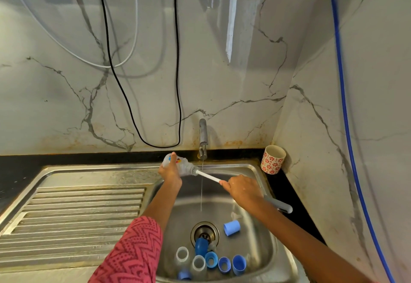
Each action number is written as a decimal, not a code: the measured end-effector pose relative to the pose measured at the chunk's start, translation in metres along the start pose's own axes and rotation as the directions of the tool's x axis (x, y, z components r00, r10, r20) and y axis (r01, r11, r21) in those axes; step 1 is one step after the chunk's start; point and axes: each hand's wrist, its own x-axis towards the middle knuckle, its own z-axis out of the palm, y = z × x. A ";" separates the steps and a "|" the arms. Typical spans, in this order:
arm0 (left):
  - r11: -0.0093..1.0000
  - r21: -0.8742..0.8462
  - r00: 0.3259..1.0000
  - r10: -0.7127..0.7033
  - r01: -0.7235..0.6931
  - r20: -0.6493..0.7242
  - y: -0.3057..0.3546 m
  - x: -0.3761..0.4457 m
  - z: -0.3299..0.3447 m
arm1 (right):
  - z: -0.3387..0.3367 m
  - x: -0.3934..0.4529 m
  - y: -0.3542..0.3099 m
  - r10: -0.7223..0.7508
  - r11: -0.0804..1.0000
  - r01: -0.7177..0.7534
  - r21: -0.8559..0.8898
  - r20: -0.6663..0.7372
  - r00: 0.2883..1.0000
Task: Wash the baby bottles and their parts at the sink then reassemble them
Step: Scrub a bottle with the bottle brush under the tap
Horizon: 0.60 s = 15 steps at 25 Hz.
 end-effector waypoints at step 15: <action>0.977 0.210 0.986 -0.069 0.037 0.151 -0.001 -0.010 -0.044 | 0.055 0.002 0.002 -0.100 0.879 0.054 0.474 0.074 0.992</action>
